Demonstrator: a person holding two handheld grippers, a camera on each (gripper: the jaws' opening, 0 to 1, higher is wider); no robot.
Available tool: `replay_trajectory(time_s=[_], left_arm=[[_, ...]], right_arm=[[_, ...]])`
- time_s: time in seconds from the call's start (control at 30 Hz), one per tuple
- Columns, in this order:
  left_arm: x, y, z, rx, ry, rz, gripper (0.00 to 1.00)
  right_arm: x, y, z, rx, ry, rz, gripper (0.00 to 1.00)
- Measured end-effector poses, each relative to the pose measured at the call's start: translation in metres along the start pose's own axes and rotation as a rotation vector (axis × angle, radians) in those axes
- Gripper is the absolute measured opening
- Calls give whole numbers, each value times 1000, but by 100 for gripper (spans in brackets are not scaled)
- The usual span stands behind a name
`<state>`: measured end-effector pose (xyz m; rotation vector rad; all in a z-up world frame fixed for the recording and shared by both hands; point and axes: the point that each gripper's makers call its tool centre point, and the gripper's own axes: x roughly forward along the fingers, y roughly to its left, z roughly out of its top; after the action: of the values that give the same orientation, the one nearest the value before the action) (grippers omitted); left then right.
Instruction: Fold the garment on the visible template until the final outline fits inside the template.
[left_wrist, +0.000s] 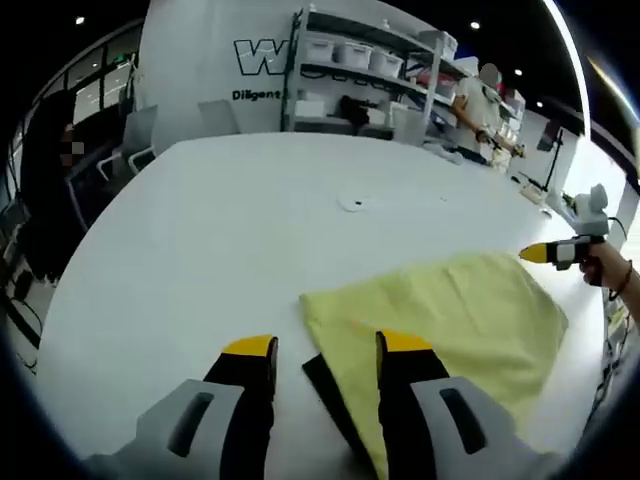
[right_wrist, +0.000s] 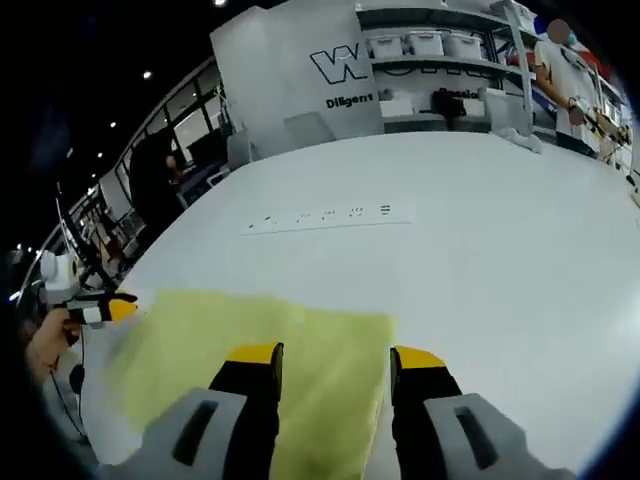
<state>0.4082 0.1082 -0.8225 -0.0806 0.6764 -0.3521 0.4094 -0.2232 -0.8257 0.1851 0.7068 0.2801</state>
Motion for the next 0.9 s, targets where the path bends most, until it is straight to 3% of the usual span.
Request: replay_trajectory(time_s=[0.1, 0.33, 0.7, 0.9], left_arm=[[-14, -8, -6, -29, -6, -24, 40], [-41, -24, -21, -9, -13, -41, 40], [-71, -34, -53, 54, 24, -45, 40], [-80, -34, -69, 63, 64, -51, 39]], right_arm=[[-12, 13, -5, -9, 14, 28, 43], [-42, 33, -27, -61, 37, 69, 45], [-71, 39, -63, -94, 86, 79, 44], [-81, 38, -78, -85, 78, 65, 42]])
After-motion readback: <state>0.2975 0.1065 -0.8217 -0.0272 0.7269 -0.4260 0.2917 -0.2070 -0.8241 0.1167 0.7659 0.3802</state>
